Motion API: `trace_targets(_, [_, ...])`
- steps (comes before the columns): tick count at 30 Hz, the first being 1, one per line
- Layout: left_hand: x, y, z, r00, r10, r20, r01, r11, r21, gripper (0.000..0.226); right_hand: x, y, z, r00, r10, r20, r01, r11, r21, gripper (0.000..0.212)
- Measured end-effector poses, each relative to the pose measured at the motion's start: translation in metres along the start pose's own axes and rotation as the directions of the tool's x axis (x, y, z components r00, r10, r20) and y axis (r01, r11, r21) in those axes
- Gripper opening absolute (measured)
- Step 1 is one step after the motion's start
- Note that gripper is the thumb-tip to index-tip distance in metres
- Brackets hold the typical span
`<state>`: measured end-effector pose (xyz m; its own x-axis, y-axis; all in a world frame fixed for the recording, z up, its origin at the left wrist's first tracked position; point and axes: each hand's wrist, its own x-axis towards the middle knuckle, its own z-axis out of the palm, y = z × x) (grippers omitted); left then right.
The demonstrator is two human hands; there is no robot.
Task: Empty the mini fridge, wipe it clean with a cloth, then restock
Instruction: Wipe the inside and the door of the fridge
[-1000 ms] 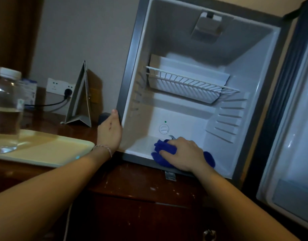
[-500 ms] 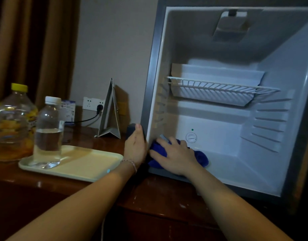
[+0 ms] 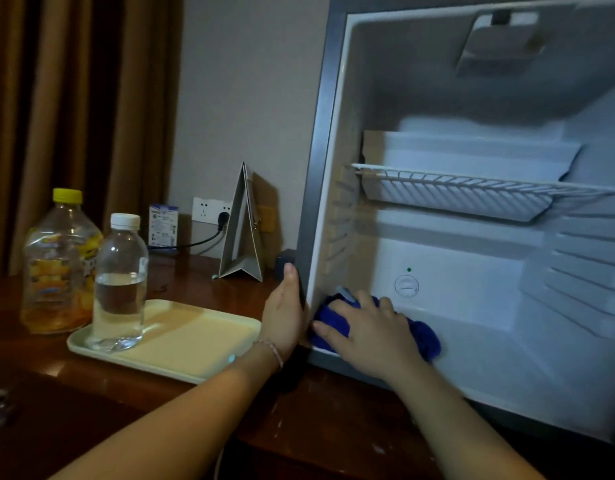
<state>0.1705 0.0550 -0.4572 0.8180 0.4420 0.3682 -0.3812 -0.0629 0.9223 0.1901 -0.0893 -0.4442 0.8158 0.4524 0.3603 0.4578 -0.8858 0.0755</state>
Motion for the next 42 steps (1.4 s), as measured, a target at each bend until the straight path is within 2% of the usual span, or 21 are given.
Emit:
trace_targets(2, [-0.002,0.002,0.0,1.0,-0.011,-0.004,0.011,1.0,0.0,0.085,-0.001,0.0,0.001,1.0,-0.003,-0.011,0.003,1.0,0.009,0.06])
trace_targets(5, [-0.004,0.006,0.001,1.0,-0.023,-0.009,0.023,1.0,0.007,0.069,-0.001,0.001,0.002,0.999,0.004,-0.041,-0.002,0.999,0.052,0.059])
trace_targets(8, [-0.006,0.009,0.001,0.998,-0.048,-0.033,0.049,0.998,0.031,0.069,0.001,0.002,0.004,0.998,-0.009,-0.059,0.014,0.997,0.074,0.057])
trace_targets(13, [-0.009,0.014,0.008,0.995,-0.047,-0.091,0.052,0.997,0.049,0.053,0.003,0.005,0.005,0.997,-0.04,-0.067,0.045,0.996,0.075,0.056])
trace_targets(18, [-0.004,0.01,0.01,0.987,-0.07,-0.143,0.08,0.995,0.065,0.057,0.016,0.02,0.007,0.99,-0.14,-0.02,0.141,0.979,0.147,0.054])
trace_targets(20, [-0.002,0.008,0.01,0.988,-0.018,-0.151,0.038,0.991,0.127,0.061,0.025,0.034,0.008,0.985,-0.171,0.002,0.167,0.964,0.209,0.059])
trace_targets(22, [-0.001,0.007,0.008,0.986,0.024,-0.166,-0.002,0.991,0.131,0.053,0.037,0.047,0.012,0.985,-0.174,0.021,0.164,0.958,0.236,0.063])
trace_targets(27, [0.006,0.016,0.007,0.979,0.164,-0.118,-0.154,0.984,0.094,0.045,0.062,0.062,0.021,0.993,-0.115,-0.01,0.115,0.982,0.149,0.054])
trace_targets(31, [0.01,0.02,0.007,0.976,0.214,-0.048,-0.208,0.973,0.096,0.053,0.073,0.065,0.022,0.994,-0.094,-0.049,0.1,0.988,0.116,0.05])
trace_targets(34, [0.011,0.015,0.005,0.975,0.217,-0.053,-0.21,0.972,0.106,0.059,0.081,0.074,0.015,0.982,-0.073,-0.176,0.093,0.989,0.111,0.043])
trace_targets(39, [0.011,0.016,0.004,0.98,0.201,-0.011,-0.199,0.974,0.107,0.069,0.105,0.101,-0.007,0.883,0.054,-0.465,0.018,0.989,0.148,0.046])
trace_targets(42, [0.01,0.016,0.004,0.974,0.222,-0.032,-0.217,0.97,0.112,0.07,0.112,0.104,0.006,0.821,0.008,-0.57,-0.014,1.0,-0.005,0.043])
